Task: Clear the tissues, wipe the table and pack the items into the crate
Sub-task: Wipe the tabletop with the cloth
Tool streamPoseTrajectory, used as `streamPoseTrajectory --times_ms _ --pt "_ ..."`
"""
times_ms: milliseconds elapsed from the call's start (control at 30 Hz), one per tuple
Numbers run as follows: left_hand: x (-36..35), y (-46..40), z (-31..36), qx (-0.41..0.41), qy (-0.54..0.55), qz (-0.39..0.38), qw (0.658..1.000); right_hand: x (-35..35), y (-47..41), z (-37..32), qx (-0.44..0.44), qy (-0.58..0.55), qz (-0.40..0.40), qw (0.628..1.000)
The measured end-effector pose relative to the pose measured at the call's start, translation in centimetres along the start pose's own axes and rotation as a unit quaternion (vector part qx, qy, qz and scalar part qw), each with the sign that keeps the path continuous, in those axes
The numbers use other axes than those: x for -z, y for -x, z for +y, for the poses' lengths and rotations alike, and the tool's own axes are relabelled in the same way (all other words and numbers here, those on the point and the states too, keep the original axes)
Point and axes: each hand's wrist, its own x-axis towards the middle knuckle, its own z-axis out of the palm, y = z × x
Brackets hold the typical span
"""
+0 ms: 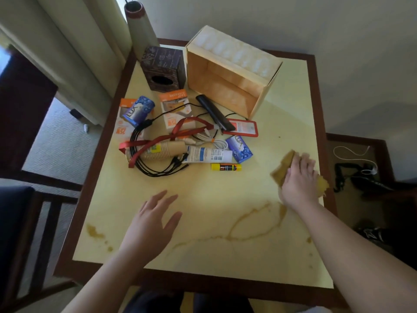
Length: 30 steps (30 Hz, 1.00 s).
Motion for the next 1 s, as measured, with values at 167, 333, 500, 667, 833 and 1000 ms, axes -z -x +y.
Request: streamPoseTrajectory --times_ms 167,333,500,667,833,1000 --pt "1.8 2.3 -4.3 0.028 0.001 0.031 0.999 -3.0 5.0 -4.6 -0.012 -0.013 -0.018 1.0" --pt "3.8 2.7 -8.3 0.015 -0.054 0.05 0.997 -6.6 11.5 -11.6 -0.029 -0.027 -0.008 0.999" --pt "4.7 4.5 -11.2 0.022 -0.04 0.06 0.997 -9.5 17.6 -19.4 0.042 -0.016 -0.035 0.998" --pt "5.5 8.5 -15.2 0.097 0.015 0.124 0.987 -11.5 22.0 -27.7 0.23 0.031 -0.078 0.97" --pt "4.8 12.0 -18.6 0.129 0.055 0.119 0.983 -12.3 19.9 -36.0 0.389 0.089 -0.109 0.91" --pt "4.3 12.9 -20.4 0.117 0.095 0.107 0.983 -12.9 16.6 -41.5 0.402 0.128 -0.091 0.902"
